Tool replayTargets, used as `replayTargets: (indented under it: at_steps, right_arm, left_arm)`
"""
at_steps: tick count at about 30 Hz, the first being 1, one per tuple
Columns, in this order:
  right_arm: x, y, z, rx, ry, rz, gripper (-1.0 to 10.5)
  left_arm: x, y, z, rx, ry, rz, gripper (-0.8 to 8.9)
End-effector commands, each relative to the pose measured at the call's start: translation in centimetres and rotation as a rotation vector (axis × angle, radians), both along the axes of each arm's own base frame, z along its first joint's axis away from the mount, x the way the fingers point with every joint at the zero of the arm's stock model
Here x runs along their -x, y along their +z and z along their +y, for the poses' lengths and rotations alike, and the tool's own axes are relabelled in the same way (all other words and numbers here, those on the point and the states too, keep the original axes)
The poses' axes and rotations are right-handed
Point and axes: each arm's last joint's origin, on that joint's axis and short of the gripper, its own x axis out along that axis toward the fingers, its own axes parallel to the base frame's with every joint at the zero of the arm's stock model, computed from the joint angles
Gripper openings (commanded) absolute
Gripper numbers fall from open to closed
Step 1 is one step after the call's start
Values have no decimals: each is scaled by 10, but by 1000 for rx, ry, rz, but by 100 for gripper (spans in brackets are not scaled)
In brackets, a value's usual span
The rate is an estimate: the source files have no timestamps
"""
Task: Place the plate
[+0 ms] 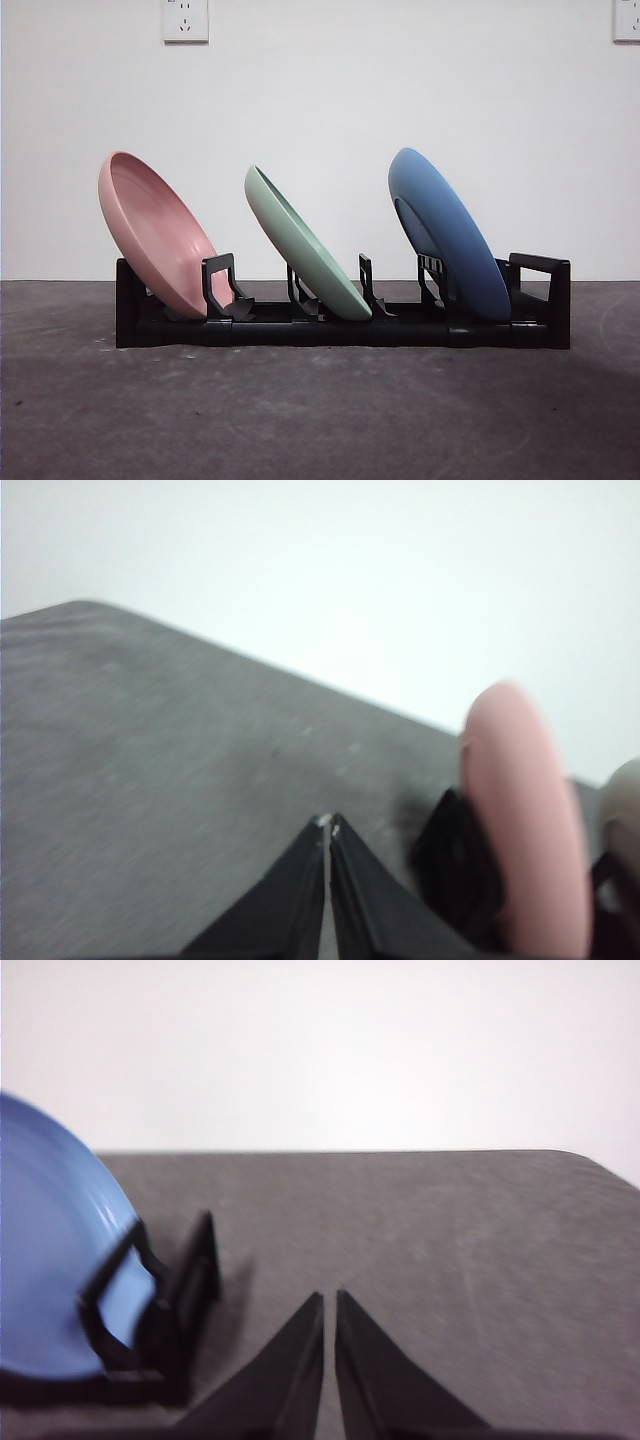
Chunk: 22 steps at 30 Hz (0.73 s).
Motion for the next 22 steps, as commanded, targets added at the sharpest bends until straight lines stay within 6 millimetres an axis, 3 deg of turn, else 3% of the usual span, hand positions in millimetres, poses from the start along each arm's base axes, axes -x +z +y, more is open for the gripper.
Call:
replayTargets:
  at_steps: [1, 4, 8, 15, 22]
  right_arm:
    - [0, 5, 1, -187, 57, -59, 17]
    - [2, 12, 2, -372, 75, -73, 14]
    - [6, 32, 2, -461, 73, -7, 14]
    - [9, 93, 6, -393, 181, 194, 14]
    - [-5, 147, 9, -276, 255, 440, 14]
  left_arm:
    - [1, 5, -1, 21, -48, -35, 8]
    - [4, 16, -3, 32, -96, -25, 10]
    - [13, 41, -4, 70, -126, 60, 10]
    - [19, 96, -6, 74, -178, 256, 12]
    - [3, 138, -6, -52, -211, 483, 12]
